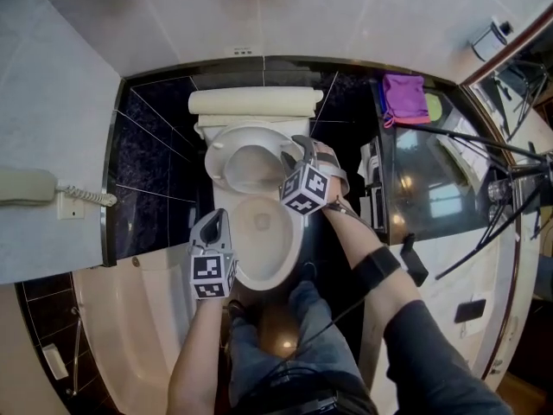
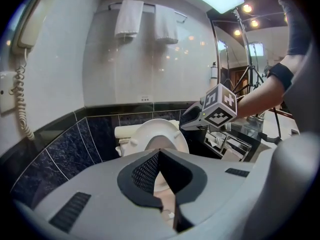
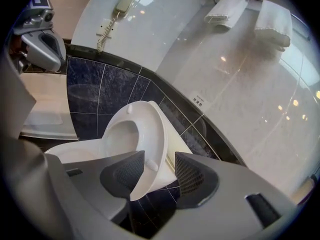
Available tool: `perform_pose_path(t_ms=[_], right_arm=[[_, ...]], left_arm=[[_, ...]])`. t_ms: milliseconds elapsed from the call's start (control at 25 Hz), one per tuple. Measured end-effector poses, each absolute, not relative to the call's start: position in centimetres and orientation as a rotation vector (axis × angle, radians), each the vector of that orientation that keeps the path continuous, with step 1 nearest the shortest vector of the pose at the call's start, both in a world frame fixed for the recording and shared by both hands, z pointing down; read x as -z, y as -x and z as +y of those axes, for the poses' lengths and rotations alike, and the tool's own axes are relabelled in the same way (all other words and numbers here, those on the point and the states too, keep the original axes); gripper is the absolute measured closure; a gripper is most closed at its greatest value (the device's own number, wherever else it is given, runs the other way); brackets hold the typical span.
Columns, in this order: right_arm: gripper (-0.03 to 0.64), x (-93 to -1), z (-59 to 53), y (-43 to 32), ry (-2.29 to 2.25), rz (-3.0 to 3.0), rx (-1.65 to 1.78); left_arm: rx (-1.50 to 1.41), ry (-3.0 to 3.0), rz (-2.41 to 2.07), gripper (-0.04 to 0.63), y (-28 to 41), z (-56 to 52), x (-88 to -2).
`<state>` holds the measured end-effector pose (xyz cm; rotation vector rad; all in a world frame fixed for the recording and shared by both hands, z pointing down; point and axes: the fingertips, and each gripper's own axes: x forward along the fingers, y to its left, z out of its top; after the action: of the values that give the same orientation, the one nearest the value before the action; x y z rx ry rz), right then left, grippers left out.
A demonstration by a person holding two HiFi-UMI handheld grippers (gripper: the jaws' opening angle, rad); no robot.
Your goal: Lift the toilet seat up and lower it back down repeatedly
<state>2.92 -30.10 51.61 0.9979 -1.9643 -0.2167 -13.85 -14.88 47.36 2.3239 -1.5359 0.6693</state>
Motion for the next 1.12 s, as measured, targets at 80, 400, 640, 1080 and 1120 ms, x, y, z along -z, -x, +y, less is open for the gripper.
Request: perform_pose_path(t_ms=[80, 400, 640, 1080, 1120], right_arm=[[0.402, -52.0, -31.2, -2.3, -0.99, -1.975, 0.224], [0.443, -54.2, -34.5, -0.6, -0.952, -1.969, 0.252], [0.532, -54.5, -35.1, -0.2, -0.957, -1.951, 0.272], [0.535, -54.1, -33.3, -0.1, -0.937, -1.932, 0.283], [0.535, -53.9, -32.8, -0.1, -0.931, -1.93, 0.293]], left_arm=[[-0.659, -2.315, -1.537, 0.595, 13.6, -15.2, -47.7], [-0.645, -2.255, -1.575, 0.595, 14.4, -15.4, -49.7], [-0.643, -2.233, -1.561, 0.595, 14.3, -15.0, -50.0], [-0.682, -2.207, -1.54, 0.595, 14.6, -13.1, -51.9], [-0.684, -2.206, -1.536, 0.595, 14.6, -12.9, -52.0]])
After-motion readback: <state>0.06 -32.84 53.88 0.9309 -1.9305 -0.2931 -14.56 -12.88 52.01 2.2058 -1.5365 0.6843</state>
